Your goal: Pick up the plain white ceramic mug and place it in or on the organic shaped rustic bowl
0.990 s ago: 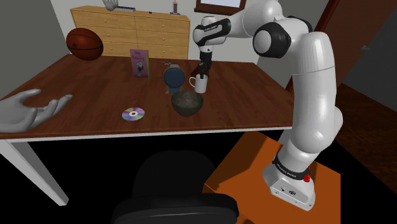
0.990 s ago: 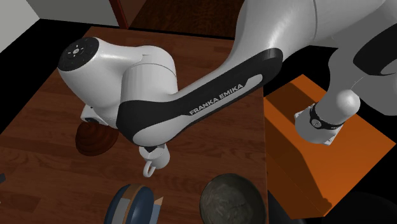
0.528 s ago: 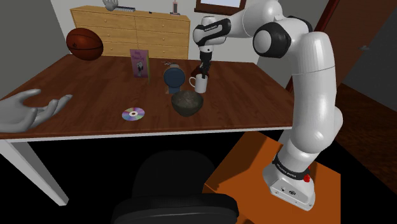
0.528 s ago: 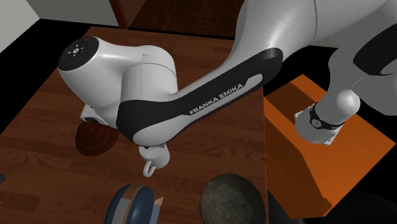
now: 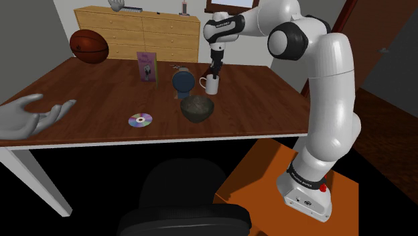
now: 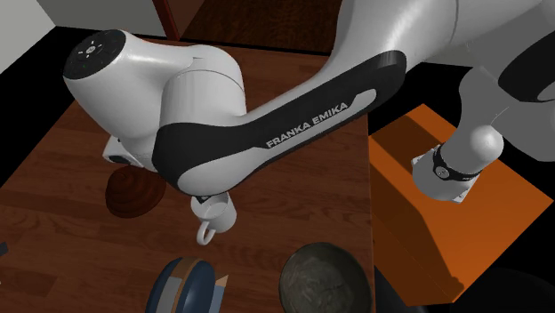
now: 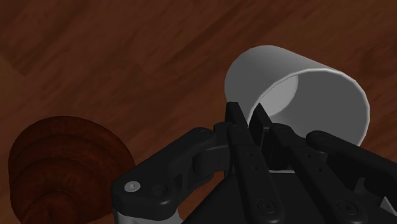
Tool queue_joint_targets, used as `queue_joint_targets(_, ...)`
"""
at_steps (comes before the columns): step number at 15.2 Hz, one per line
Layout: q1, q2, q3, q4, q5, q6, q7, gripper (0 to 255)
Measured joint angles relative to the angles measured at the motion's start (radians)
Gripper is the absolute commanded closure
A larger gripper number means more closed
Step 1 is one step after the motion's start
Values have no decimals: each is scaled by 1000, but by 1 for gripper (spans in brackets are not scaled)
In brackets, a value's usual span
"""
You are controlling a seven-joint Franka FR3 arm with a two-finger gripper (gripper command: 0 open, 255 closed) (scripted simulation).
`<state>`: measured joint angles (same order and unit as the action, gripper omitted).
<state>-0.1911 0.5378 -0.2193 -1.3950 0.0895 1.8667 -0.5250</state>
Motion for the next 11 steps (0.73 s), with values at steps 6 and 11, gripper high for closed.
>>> queue_joint_targets(6,-3,-14,-3,57,-3,-71,0,255)
queue_joint_targets(11,-6,-20,-4,117,-5,-136,2,255)
